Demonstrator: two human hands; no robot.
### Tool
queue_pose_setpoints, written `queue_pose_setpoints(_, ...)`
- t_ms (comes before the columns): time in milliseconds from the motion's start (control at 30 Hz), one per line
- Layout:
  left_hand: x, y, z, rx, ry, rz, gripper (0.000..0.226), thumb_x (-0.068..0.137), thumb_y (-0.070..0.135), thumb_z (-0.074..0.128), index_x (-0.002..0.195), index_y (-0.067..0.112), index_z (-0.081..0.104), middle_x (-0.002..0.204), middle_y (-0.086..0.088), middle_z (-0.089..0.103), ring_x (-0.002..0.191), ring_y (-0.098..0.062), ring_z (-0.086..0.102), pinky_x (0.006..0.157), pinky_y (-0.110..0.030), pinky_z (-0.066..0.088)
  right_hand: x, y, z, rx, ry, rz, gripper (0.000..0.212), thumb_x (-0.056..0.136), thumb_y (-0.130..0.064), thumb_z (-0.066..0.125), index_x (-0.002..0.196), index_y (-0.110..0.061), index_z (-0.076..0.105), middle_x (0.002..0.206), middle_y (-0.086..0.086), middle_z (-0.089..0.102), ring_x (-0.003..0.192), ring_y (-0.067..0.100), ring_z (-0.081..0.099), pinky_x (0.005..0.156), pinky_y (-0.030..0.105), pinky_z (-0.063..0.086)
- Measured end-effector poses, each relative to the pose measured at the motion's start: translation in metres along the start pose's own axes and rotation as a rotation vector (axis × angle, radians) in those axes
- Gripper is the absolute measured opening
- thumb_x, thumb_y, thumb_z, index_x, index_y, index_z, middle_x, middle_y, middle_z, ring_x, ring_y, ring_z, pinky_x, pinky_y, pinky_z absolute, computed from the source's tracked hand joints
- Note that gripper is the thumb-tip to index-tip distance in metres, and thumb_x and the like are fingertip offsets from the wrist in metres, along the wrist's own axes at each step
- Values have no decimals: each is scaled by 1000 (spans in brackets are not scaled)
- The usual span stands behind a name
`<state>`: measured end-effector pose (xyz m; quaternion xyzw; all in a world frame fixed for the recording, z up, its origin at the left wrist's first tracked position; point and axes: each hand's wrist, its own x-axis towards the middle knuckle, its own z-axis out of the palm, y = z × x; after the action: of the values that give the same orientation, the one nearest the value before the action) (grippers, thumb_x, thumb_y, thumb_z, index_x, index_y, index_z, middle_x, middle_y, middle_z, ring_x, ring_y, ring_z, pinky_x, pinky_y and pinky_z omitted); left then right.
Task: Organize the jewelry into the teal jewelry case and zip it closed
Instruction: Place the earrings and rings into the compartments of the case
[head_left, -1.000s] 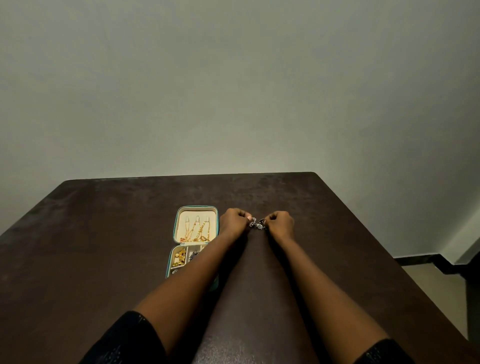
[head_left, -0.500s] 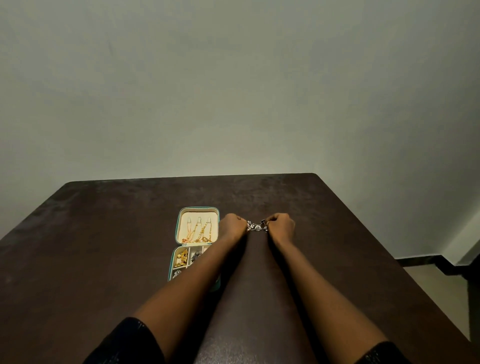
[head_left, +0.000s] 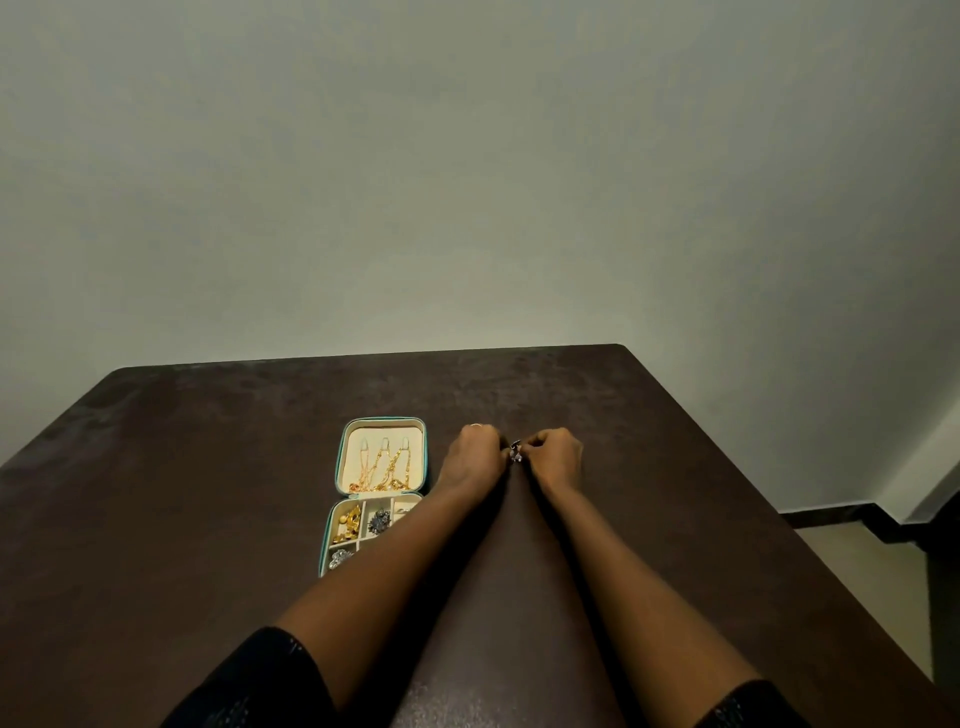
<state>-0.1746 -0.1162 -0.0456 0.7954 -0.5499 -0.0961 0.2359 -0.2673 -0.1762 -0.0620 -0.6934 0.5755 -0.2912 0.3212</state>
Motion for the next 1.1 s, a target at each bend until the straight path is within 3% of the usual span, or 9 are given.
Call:
queue_pose_setpoints(100, 0, 2, 1, 40, 3, -15, 25, 87, 13, 49, 100, 7, 70, 99, -21, 67, 95, -39, 62, 78, -39, 50, 1, 3, 0, 9, -16, -33, 16, 82, -9, 60, 86, -6, 75, 94, 14, 73, 90, 24, 67, 70, 26, 47)
queue_pose_setpoints(267, 2, -4, 1, -78, 55, -91, 21, 89, 14, 51, 98, 6, 69, 102, -20, 68, 100, -37, 62, 82, -38, 50, 7, 7, -1, 26, -29, -31, 15, 83, -12, 62, 89, -6, 75, 99, 15, 72, 96, 26, 66, 77, 27, 48)
queue_pose_setpoints(433, 2, -13, -5, -447, 112, -115, 12, 90, 13, 59, 94, 9, 69, 90, -1, 68, 88, -13, 61, 77, -21, 42, 8, 6, 0, 18, -21, -19, 15, 83, -11, 63, 90, -8, 75, 100, 14, 72, 97, 26, 66, 80, 27, 48)
queue_pose_setpoints(533, -3, -15, -10, -754, 113, -103, 8, 88, 5, 61, 89, 10, 67, 80, 4, 64, 74, -6, 57, 71, -20, 43, 4, 4, 2, -1, -2, -37, 13, 81, -11, 64, 83, -9, 76, 93, 11, 74, 89, 25, 67, 75, 28, 50)
queue_pose_setpoints(667, -12, -12, -18, -1251, -16, -209, 17, 90, 1, 56, 82, 13, 65, 67, 11, 67, 72, -4, 58, 64, -14, 46, 4, 4, 8, -51, 17, -80, 15, 83, -13, 62, 87, -8, 76, 96, 12, 73, 91, 26, 67, 70, 25, 46)
queue_pose_setpoints(833, -16, -12, -28, -1595, -147, -288, 19, 92, -1, 50, 86, 11, 63, 66, 7, 72, 58, 0, 65, 53, -13, 50, 8, 1, 15, -202, -4, -150, 25, 92, -14, 49, 95, 0, 69, 111, 20, 60, 104, 34, 58, 86, 34, 45)
queue_pose_setpoints(900, -18, -11, -32, -1642, -181, -302, 19, 93, 0, 48, 86, 11, 63, 66, 7, 72, 57, -2, 66, 51, -15, 51, 8, 2, 13, -183, -5, -166, 21, 92, -11, 47, 93, 0, 65, 111, 20, 58, 105, 34, 55, 87, 32, 42)
queue_pose_setpoints(1000, -21, -11, -36, -1654, -208, -322, 18, 94, 6, 47, 88, 13, 63, 66, 7, 71, 57, -2, 66, 53, -17, 50, 5, 4, 5, -22, 3, -173, 12, 90, -4, 51, 85, -8, 61, 104, 16, 58, 97, 28, 54, 72, 24, 31)
queue_pose_setpoints(1100, -23, -13, -40, -1644, -200, -351, 17, 93, 7, 48, 88, 12, 63, 64, 5, 71, 55, -3, 65, 57, -20, 48, -2, 0, -3, 158, 8, -252, 18, 88, 3, 53, 83, -13, 59, 92, 10, 54, 86, 18, 50, 64, 18, 28)
